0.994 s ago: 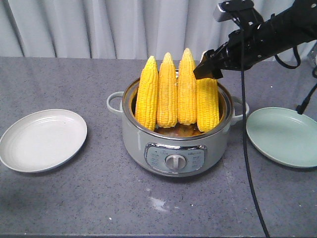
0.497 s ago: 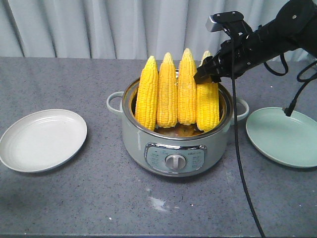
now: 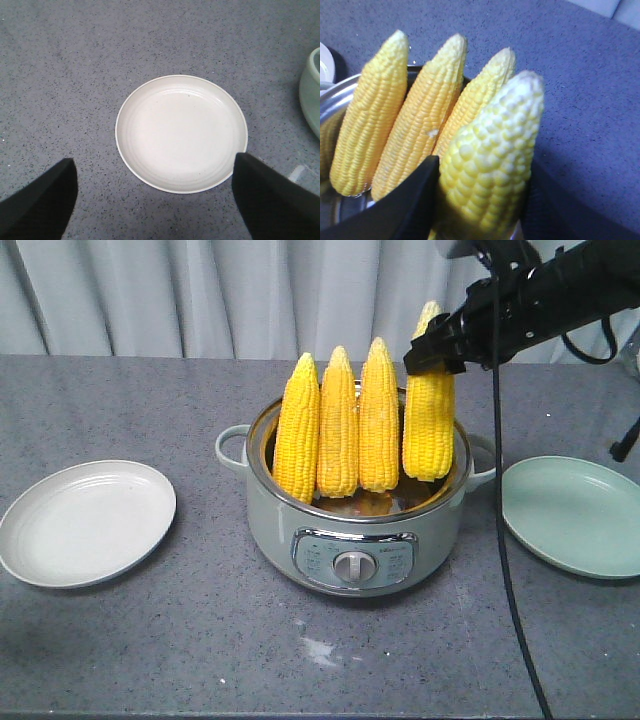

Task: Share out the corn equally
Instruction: 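Grasp the corn cob nearest the right gripper in the pot, then lift the cob out and lay it on the pale green plate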

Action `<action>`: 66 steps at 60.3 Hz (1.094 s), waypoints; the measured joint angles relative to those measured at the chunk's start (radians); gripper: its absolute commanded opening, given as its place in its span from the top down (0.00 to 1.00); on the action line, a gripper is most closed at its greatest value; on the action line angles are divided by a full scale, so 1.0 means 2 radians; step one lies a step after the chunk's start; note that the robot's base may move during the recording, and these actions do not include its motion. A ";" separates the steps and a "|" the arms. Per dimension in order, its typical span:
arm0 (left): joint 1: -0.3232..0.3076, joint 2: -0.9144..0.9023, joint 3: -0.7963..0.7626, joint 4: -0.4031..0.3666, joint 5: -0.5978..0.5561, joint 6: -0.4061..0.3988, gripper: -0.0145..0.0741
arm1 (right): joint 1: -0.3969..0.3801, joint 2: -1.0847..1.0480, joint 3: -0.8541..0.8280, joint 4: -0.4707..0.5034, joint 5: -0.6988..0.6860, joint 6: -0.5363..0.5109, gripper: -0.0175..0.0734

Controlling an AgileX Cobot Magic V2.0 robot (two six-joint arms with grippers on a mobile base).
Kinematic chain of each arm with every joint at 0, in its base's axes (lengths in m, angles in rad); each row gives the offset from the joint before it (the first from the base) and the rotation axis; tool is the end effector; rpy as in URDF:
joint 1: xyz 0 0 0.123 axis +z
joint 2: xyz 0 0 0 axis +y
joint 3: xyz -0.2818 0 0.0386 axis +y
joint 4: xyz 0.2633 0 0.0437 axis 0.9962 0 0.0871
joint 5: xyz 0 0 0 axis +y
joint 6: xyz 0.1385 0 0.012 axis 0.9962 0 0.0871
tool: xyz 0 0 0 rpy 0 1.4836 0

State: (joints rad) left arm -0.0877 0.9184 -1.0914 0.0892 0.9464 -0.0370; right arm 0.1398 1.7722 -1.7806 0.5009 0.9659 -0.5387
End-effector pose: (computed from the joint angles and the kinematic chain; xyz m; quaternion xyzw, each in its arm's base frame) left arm 0.2189 -0.0092 0.3710 0.0310 0.9024 0.0171 0.4295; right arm 0.4333 0.1165 0.3449 -0.2440 0.8789 0.1692 0.3734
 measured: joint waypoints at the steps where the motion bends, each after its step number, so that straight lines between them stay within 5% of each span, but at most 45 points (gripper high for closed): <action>1: 0.000 0.000 0.000 0.000 0.000 0.000 0.17 | -0.001 -0.004 -0.003 -0.002 0.003 0.005 0.74; 8: 0.000 0.001 0.000 0.000 0.001 0.000 0.17 | -0.019 -0.025 -0.037 -0.010 0.045 0.050 0.73; 19: 0.000 0.001 0.000 0.000 0.004 0.000 0.17 | -0.098 -0.018 -0.122 -0.006 0.135 0.085 0.72; 34: 0.000 0.001 0.000 0.000 0.005 0.000 0.17 | -0.181 0.022 -0.129 -0.004 0.145 0.113 0.72; 66: 0.000 0.001 0.000 0.001 0.008 0.000 0.17 | -0.200 0.089 0.002 -0.049 0.141 0.120 0.69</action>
State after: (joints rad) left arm -0.0877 0.9204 -1.0914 0.0910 0.9632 -0.0363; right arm -0.2602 1.9503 -1.7758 0.4031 1.2479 -0.2979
